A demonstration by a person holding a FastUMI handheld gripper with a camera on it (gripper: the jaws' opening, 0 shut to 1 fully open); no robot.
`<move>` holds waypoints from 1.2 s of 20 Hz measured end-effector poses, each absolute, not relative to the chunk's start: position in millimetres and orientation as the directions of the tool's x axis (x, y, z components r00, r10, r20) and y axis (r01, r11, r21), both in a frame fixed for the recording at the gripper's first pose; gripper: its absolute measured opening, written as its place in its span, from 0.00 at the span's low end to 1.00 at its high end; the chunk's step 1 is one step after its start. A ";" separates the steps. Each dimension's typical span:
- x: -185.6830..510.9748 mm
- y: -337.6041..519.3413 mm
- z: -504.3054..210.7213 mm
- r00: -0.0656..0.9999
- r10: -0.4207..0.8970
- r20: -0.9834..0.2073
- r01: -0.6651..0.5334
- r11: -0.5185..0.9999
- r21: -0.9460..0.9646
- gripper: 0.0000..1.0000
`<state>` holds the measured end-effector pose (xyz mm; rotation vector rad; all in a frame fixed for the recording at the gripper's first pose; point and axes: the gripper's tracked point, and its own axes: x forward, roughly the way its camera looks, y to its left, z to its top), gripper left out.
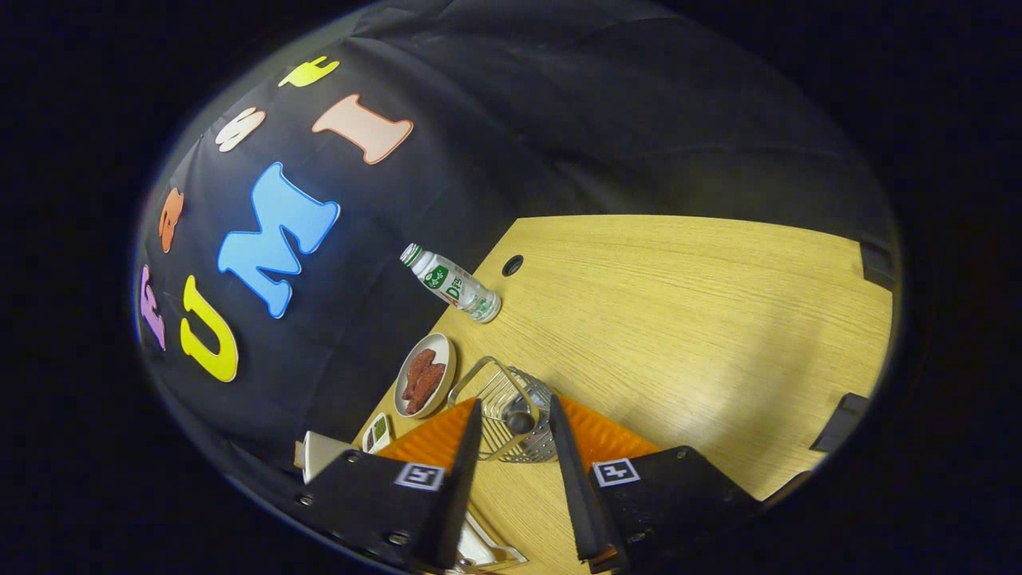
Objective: Take the plate from the dish rack, then take the spoon from the basket and place it into the plate.
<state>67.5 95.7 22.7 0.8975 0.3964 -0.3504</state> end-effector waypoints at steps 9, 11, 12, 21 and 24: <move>77.8 87.8 29.3 0.875 -0.140 -0.464 0.445 0.609 0.656 0.06; 74.8 86.9 39.1 0.876 -0.137 -0.463 0.438 0.629 0.642 0.06; 73.3 86.7 46.0 0.880 -0.137 -0.456 0.429 0.642 0.635 0.06; 41.5 97.7 110.4 0.891 -0.085 -0.446 0.348 0.758 0.552 0.06; 29.1 123.3 146.5 0.913 -0.025 -0.408 0.260 0.806 0.532 0.06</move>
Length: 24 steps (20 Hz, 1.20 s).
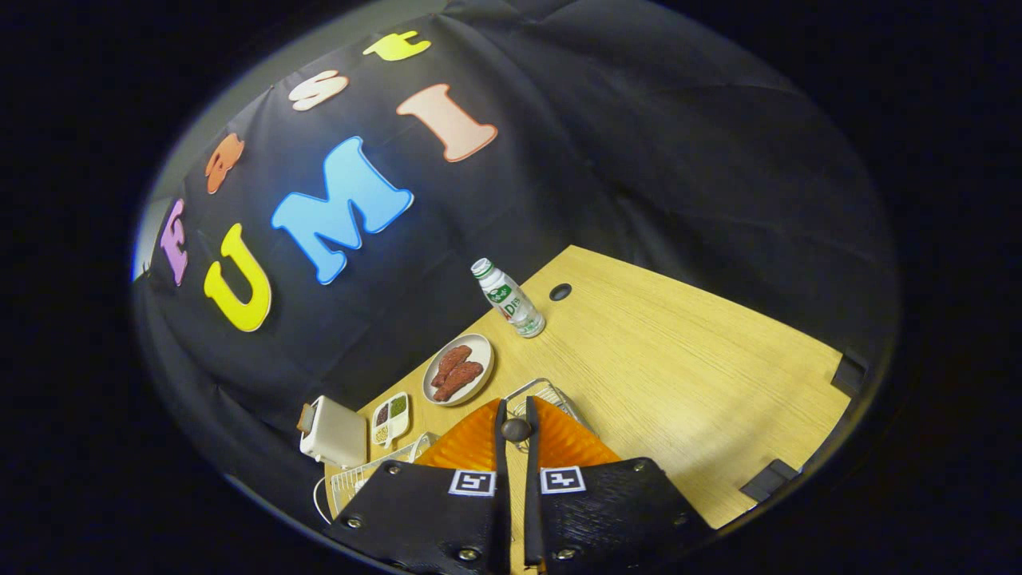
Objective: Take the plate from the dish rack, then take the spoon from the basket and place it into the plate.
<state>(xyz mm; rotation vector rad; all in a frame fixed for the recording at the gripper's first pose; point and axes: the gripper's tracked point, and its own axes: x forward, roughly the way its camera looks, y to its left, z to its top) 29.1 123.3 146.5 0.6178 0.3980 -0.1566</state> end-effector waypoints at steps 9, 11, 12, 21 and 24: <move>-10.6 278.3 194.0 0.876 0.300 -0.377 -0.090 0.871 0.484 0.06; -23.9 313.3 178.4 0.835 0.360 -0.417 -0.146 0.875 0.463 0.06; -31.9 328.7 169.4 0.811 0.386 -0.440 -0.171 0.875 0.453 0.06; -98.7 415.4 84.6 0.607 0.469 -0.641 -0.349 0.882 0.315 0.06; -104.0 429.3 63.5 0.572 0.450 -0.686 -0.392 0.884 0.253 0.06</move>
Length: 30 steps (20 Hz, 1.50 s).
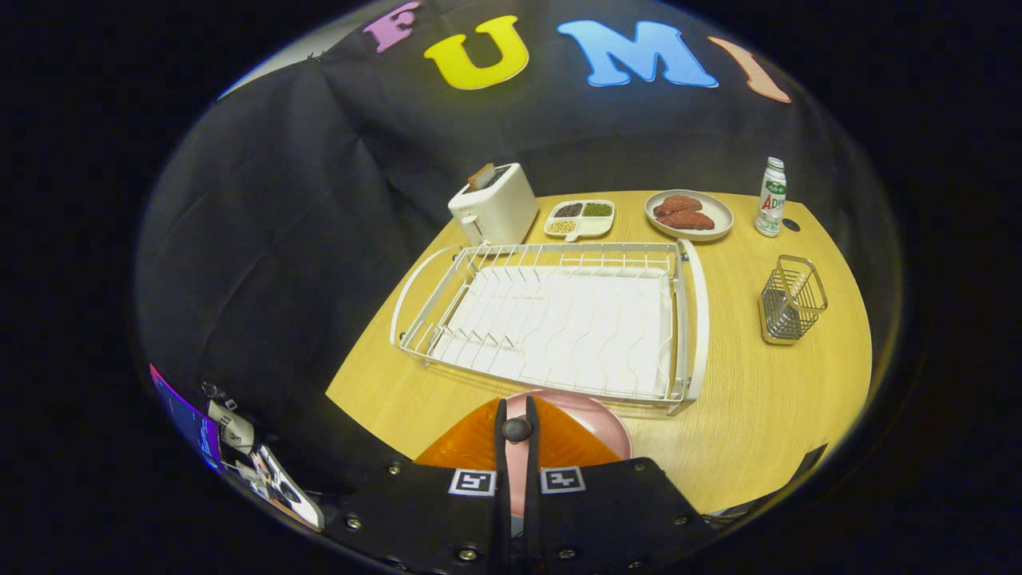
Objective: Take the plate from the dish rack, then take the spoon from the basket and place it into the plate.
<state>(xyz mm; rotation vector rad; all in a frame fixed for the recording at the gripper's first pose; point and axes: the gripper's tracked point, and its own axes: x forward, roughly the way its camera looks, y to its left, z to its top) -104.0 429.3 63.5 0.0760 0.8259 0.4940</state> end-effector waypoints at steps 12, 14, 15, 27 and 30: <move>-118.6 452.8 46.8 0.536 0.466 -0.704 -0.435 0.867 0.243 0.16; -115.0 449.5 53.6 0.552 0.467 -0.691 -0.430 0.869 0.245 0.18; -113.0 448.2 57.4 0.563 0.468 -0.681 -0.426 0.870 0.246 0.18; -65.1 386.9 141.8 0.776 0.427 -0.465 -0.349 0.904 0.248 0.18; -58.5 365.7 196.2 0.858 0.392 -0.332 -0.339 0.918 0.206 0.18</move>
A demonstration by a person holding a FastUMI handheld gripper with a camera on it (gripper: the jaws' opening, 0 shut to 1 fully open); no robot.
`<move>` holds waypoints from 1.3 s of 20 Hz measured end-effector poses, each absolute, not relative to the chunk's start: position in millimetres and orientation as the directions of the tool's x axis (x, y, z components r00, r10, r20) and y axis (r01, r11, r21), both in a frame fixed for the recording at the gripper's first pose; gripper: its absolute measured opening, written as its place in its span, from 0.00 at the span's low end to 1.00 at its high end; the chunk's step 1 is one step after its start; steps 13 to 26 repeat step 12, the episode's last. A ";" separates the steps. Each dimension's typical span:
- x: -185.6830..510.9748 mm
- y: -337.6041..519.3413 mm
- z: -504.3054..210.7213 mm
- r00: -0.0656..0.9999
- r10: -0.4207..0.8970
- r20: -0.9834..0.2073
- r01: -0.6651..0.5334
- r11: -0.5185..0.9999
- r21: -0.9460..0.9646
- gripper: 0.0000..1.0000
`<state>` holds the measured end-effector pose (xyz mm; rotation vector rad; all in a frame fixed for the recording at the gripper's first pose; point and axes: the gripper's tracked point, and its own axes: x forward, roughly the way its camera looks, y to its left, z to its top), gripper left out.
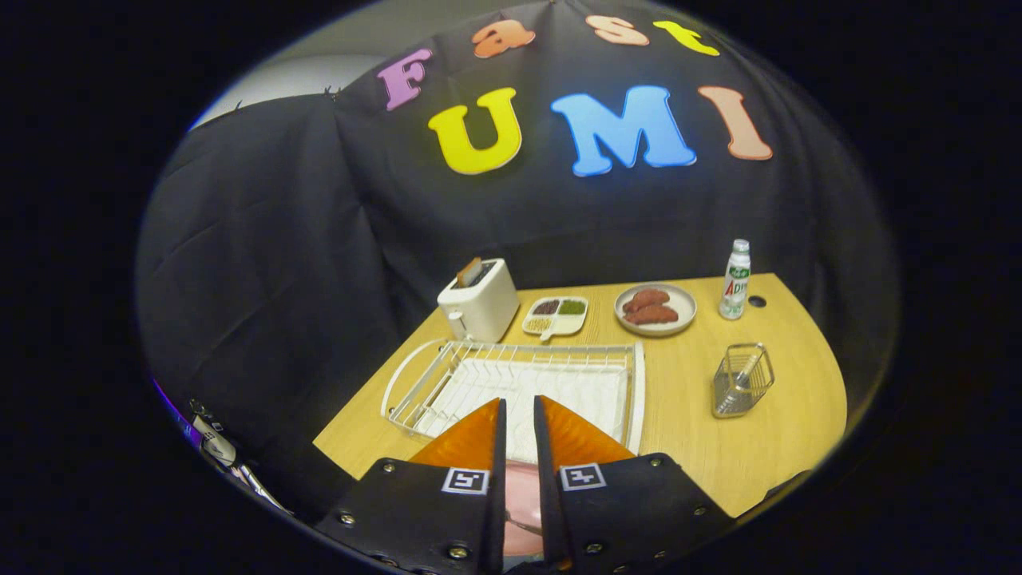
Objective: Take the plate from the dish rack, then take the spoon from the basket and place it into the plate.
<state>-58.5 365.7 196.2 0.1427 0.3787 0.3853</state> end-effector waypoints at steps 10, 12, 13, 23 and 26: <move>-17.1 287.9 345.1 0.963 0.268 0.015 -0.268 0.957 0.110 0.18; -9.4 271.4 358.5 0.969 0.242 0.050 -0.246 0.966 0.079 0.18; -9.4 271.4 358.5 0.969 0.242 0.050 -0.246 0.966 0.079 0.18; -9.4 271.4 358.5 0.969 0.242 0.050 -0.246 0.966 0.079 0.18; -9.4 271.4 358.5 0.969 0.242 0.050 -0.246 0.966 0.079 0.18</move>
